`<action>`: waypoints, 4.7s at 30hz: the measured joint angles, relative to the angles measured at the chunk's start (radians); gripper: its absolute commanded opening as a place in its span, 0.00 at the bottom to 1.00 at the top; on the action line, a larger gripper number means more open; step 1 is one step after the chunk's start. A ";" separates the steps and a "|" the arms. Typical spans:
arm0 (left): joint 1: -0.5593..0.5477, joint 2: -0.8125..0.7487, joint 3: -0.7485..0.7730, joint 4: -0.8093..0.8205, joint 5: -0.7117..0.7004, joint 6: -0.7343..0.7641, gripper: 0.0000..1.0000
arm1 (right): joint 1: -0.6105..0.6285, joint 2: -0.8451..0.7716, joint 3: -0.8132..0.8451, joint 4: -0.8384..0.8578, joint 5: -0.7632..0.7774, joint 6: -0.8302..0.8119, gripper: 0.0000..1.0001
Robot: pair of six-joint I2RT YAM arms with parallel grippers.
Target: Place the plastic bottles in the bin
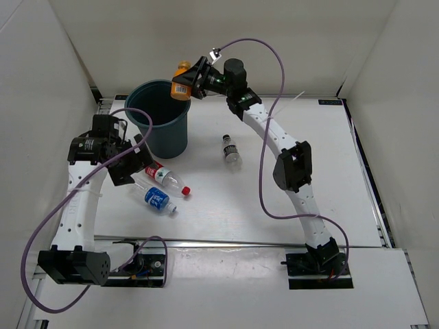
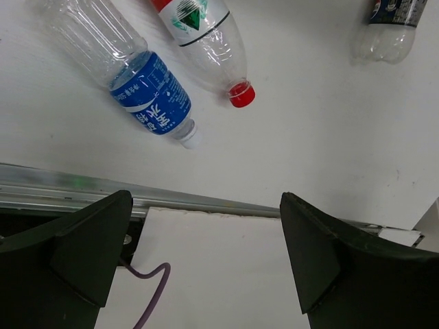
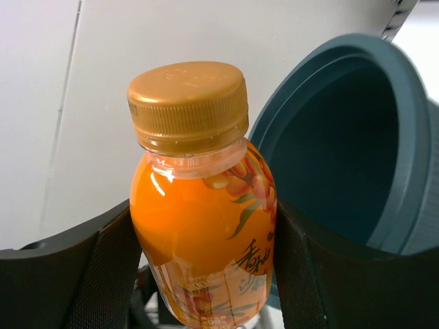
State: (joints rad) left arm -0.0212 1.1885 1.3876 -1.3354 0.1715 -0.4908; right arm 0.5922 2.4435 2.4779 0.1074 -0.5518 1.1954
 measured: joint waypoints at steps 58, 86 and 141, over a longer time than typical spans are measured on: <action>0.000 0.060 0.092 0.047 -0.103 -0.052 1.00 | -0.144 -0.173 -0.375 -0.991 0.247 -0.872 0.94; 0.046 0.027 0.075 0.007 -0.112 -0.047 1.00 | -0.122 -0.039 -0.327 -1.023 0.164 -0.819 0.41; -0.028 -0.056 -0.077 -0.019 -0.131 -0.003 1.00 | 0.071 0.019 0.015 0.019 0.108 0.216 1.00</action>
State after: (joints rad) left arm -0.0490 1.1324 1.3102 -1.3540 0.0406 -0.4934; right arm 0.6636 2.4630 2.4928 0.1265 -0.4435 1.4109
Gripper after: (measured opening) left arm 1.000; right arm 0.895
